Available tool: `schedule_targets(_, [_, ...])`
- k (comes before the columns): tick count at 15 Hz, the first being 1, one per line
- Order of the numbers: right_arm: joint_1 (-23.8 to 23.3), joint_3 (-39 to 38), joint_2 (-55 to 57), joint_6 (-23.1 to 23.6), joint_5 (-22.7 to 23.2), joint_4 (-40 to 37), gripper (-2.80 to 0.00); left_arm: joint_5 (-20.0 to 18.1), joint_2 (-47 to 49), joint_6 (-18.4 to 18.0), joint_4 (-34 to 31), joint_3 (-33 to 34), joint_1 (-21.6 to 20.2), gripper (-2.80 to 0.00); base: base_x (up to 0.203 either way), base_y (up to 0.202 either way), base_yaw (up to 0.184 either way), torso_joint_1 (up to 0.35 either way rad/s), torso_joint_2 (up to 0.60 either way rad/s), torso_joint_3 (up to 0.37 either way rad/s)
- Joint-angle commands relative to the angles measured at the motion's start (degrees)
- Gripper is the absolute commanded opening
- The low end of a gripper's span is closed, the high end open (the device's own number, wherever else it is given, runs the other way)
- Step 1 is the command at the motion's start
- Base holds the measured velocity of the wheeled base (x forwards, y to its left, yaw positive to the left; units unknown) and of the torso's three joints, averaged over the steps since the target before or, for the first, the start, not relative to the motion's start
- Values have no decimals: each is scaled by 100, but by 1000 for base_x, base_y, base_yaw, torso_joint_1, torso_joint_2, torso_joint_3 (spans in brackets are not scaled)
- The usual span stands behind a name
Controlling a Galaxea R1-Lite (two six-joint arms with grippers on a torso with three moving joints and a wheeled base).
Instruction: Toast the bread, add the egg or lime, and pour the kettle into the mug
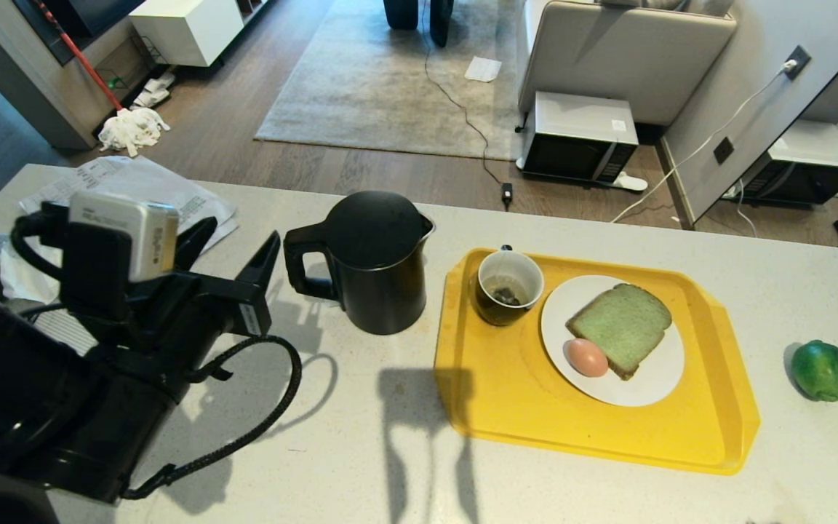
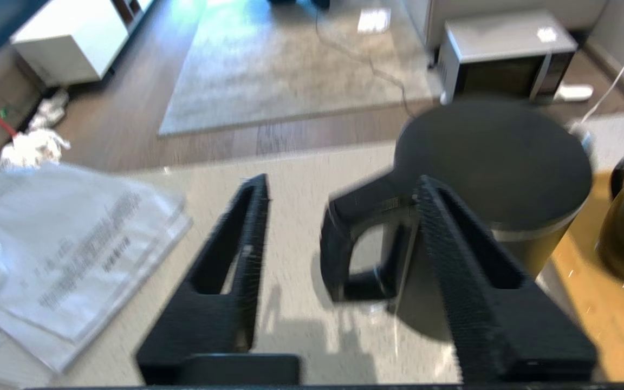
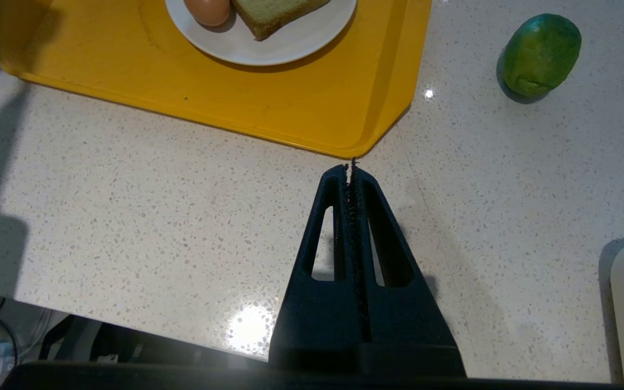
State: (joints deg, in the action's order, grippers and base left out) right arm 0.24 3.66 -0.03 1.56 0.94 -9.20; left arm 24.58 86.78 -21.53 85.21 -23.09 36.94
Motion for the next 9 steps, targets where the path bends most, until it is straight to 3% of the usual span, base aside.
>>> schedule_targets(1, [2, -5, 3, 2, 2, -3, -280, 20, -781, -63, -353, -93, 84, -280, 0, 0, 0, 0, 0, 0])
schedule_targets(3, [2, -5, 3, 2, 2, -3, -280, 32, -1265, -82, -1156, -289, 86, -280, 0, 0, 0, 0, 0, 0])
schedule_targets(5, [2, -5, 3, 2, 2, -3, -280, 12, -1845, -61, -2576, -677, -12, -280, 0, 0, 0, 0, 0, 0])
schedule_targets(7, [2, -4, 3, 2, 2, -3, -280, -39, -2327, -18, -4134, -1358, -269, -280, 0, 0, 0, 0, 0, 0])
schedule_targets(9, [2, -1, 3, 2, 2, -7, -280, -322, -2599, 67, -5247, -2142, -755, -280, 0, 0, 0, 0, 0, 0])
